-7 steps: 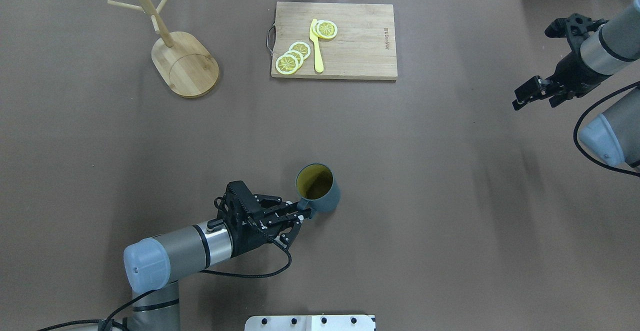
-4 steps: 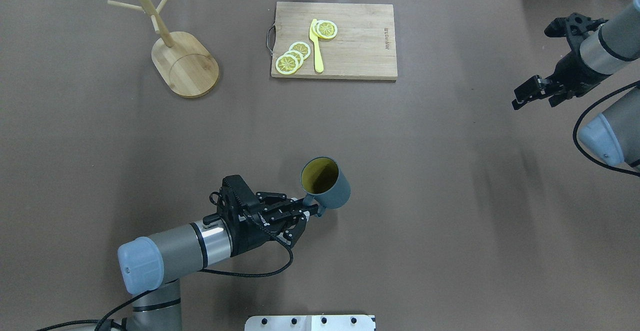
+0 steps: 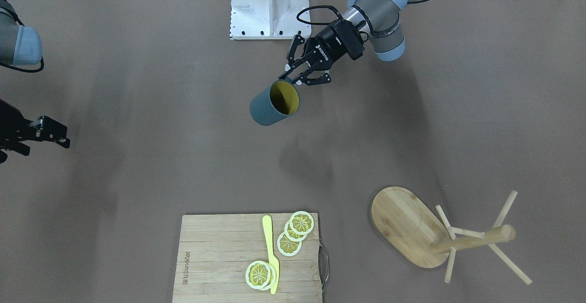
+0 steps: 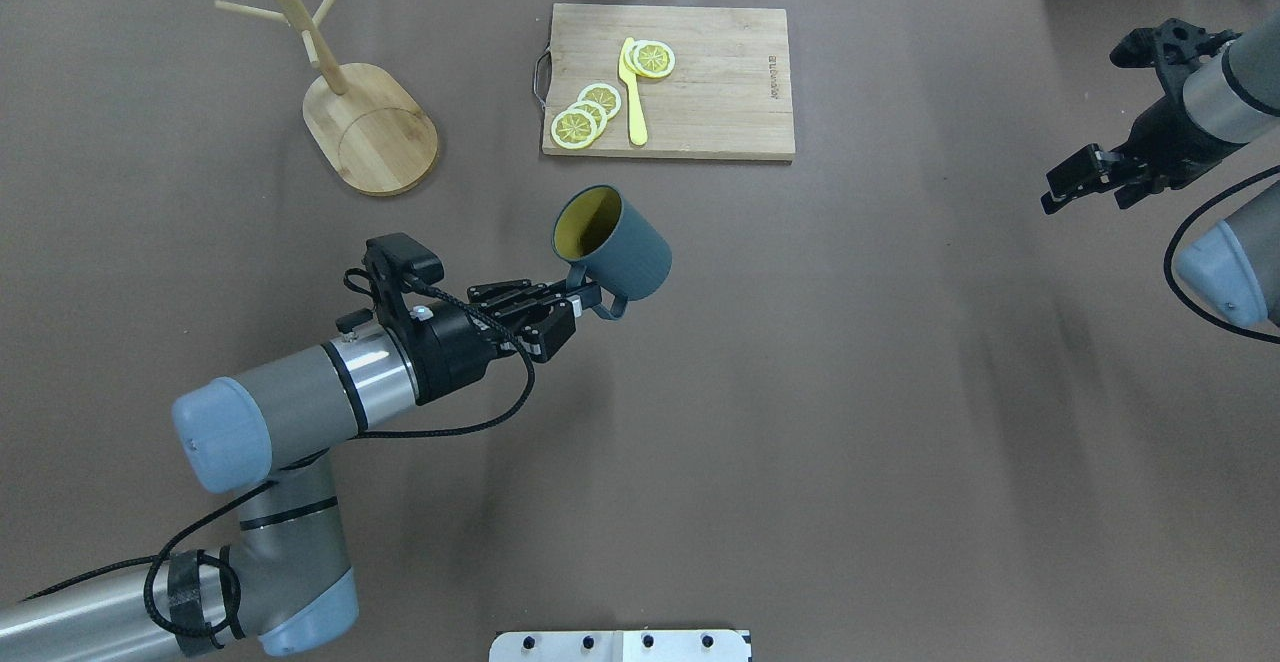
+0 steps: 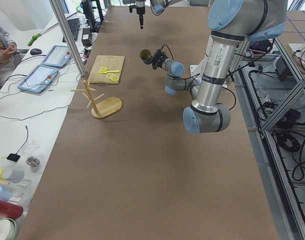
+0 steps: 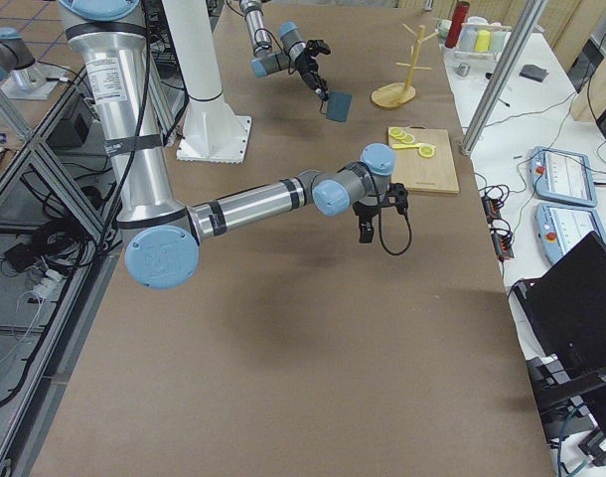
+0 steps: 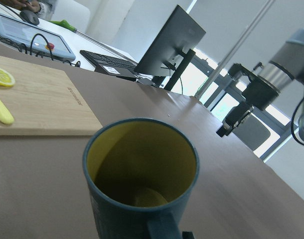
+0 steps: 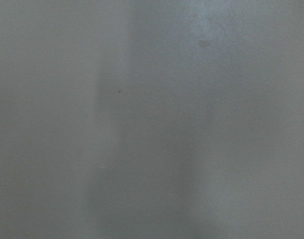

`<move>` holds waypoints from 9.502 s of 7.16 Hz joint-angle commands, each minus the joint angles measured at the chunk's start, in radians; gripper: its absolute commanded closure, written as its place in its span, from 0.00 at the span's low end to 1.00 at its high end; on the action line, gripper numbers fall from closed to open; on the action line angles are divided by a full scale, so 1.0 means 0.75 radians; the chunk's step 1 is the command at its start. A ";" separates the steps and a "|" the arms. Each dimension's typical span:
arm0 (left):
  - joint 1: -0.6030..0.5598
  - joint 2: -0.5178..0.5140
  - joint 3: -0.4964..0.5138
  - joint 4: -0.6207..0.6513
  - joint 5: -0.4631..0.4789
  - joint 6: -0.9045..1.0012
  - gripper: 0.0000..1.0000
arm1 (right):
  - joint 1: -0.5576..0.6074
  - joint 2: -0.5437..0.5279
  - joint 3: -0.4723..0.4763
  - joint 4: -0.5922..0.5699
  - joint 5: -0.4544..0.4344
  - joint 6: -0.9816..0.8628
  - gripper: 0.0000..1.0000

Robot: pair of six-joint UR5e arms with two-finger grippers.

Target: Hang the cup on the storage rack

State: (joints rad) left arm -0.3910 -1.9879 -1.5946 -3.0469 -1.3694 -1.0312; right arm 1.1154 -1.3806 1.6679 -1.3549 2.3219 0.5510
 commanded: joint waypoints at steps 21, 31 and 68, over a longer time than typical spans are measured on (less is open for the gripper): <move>-0.706 -0.192 0.747 -0.678 -0.099 -2.347 1.00 | 0.041 -0.006 0.018 0.003 -0.007 0.010 0.00; -0.712 -0.109 0.791 -0.770 -0.134 -2.464 1.00 | 0.041 0.000 0.038 0.001 -0.012 0.022 0.00; -1.612 0.394 0.212 1.294 -1.449 1.048 0.03 | 0.059 -0.024 0.018 -0.002 -0.032 0.018 0.00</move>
State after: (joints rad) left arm -1.5954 -1.7083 -1.3853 -2.2308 -2.4254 -0.3683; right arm 1.1584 -1.3955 1.6817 -1.3560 2.2991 0.5656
